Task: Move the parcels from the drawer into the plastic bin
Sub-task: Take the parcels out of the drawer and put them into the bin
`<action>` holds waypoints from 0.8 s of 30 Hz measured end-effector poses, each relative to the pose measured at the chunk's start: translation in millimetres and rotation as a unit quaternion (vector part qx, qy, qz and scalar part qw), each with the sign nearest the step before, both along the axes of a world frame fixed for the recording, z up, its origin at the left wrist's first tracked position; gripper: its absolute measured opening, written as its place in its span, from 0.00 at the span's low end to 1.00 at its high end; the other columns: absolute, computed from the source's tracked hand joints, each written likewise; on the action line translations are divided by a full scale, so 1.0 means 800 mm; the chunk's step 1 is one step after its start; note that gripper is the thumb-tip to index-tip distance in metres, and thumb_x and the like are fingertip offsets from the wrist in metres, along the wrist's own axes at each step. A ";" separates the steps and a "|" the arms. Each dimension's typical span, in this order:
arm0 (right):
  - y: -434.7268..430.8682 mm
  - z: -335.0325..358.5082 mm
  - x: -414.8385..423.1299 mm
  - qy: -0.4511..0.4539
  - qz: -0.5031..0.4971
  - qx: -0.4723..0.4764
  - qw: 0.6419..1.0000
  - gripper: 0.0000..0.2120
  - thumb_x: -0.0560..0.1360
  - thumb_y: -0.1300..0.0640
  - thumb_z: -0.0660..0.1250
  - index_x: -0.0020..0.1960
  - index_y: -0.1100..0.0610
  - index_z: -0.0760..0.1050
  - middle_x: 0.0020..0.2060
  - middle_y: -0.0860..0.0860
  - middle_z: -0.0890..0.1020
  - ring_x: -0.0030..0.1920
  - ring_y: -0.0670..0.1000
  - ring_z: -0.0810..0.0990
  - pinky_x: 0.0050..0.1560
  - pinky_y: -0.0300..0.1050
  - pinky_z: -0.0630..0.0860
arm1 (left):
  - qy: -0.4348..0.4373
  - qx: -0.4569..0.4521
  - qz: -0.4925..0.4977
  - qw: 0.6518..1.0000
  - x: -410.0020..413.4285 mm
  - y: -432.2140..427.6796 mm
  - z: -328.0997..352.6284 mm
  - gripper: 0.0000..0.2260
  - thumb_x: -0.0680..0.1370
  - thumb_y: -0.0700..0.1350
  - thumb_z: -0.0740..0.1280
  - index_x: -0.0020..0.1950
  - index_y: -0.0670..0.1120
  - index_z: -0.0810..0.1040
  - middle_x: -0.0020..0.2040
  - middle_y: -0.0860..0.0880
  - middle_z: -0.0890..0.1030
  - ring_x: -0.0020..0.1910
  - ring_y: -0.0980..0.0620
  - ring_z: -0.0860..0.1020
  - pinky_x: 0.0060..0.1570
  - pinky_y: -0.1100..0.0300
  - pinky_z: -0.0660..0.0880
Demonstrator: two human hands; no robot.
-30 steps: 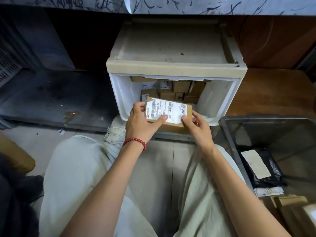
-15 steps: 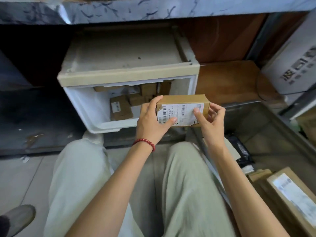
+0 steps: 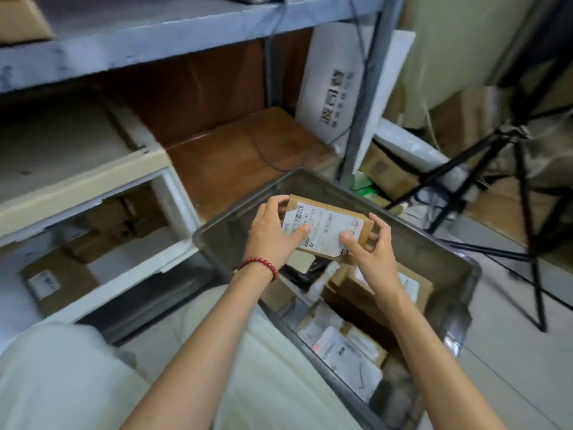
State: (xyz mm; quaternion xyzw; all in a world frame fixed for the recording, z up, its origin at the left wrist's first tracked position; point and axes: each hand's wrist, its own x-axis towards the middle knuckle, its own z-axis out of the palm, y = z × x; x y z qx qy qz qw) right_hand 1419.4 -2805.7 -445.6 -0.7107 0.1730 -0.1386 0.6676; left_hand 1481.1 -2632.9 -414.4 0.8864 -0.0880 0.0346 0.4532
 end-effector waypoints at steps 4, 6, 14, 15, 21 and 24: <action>-0.034 -0.022 -0.040 0.060 -0.047 -0.002 0.997 0.30 0.75 0.53 0.71 0.72 0.49 0.60 0.59 0.52 0.76 0.56 0.50 0.80 0.44 0.36 0.80 | 0.050 0.056 -0.057 0.996 -0.003 -0.053 -0.022 0.27 0.71 0.55 0.72 0.67 0.54 0.67 0.61 0.51 0.70 0.49 0.55 0.70 0.49 0.61 0.69; -0.045 -0.035 -0.056 0.089 -0.074 0.005 0.993 0.27 0.75 0.53 0.70 0.70 0.50 0.61 0.59 0.53 0.77 0.53 0.48 0.81 0.40 0.33 0.78 | 0.076 0.079 -0.080 0.991 -0.010 -0.073 -0.036 0.29 0.71 0.56 0.72 0.69 0.54 0.66 0.62 0.50 0.69 0.49 0.54 0.70 0.48 0.61 0.67; -0.049 -0.074 -0.082 0.221 -0.098 -0.026 0.970 0.30 0.77 0.50 0.68 0.73 0.57 0.57 0.70 0.55 0.69 0.66 0.54 0.73 0.64 0.55 0.75 | 0.183 0.155 -0.127 0.962 -0.024 -0.095 -0.083 0.34 0.69 0.58 0.74 0.69 0.48 0.66 0.62 0.46 0.74 0.60 0.47 0.74 0.58 0.53 0.73; -0.044 -0.078 -0.082 0.236 -0.102 -0.025 0.966 0.30 0.77 0.51 0.68 0.73 0.57 0.57 0.70 0.56 0.69 0.66 0.55 0.73 0.63 0.55 0.75 | 0.195 0.156 -0.125 0.960 -0.023 -0.094 -0.087 0.34 0.69 0.57 0.75 0.69 0.48 0.66 0.62 0.46 0.75 0.60 0.47 0.75 0.57 0.54 0.73; -0.023 -0.098 -0.080 0.325 -0.170 -0.015 0.930 0.32 0.77 0.53 0.68 0.72 0.63 0.56 0.68 0.58 0.69 0.67 0.58 0.71 0.66 0.55 0.71 | 0.239 0.183 -0.151 0.942 -0.024 -0.099 -0.114 0.25 0.70 0.48 0.76 0.60 0.47 0.68 0.56 0.46 0.80 0.52 0.50 0.78 0.51 0.58 0.76; -0.022 -0.105 -0.080 0.360 -0.182 -0.009 0.915 0.31 0.77 0.53 0.68 0.71 0.64 0.56 0.68 0.59 0.69 0.68 0.59 0.70 0.67 0.54 0.70 | 0.268 0.195 -0.170 0.928 -0.025 -0.104 -0.133 0.24 0.70 0.46 0.76 0.61 0.48 0.67 0.57 0.46 0.80 0.55 0.49 0.78 0.54 0.58 0.76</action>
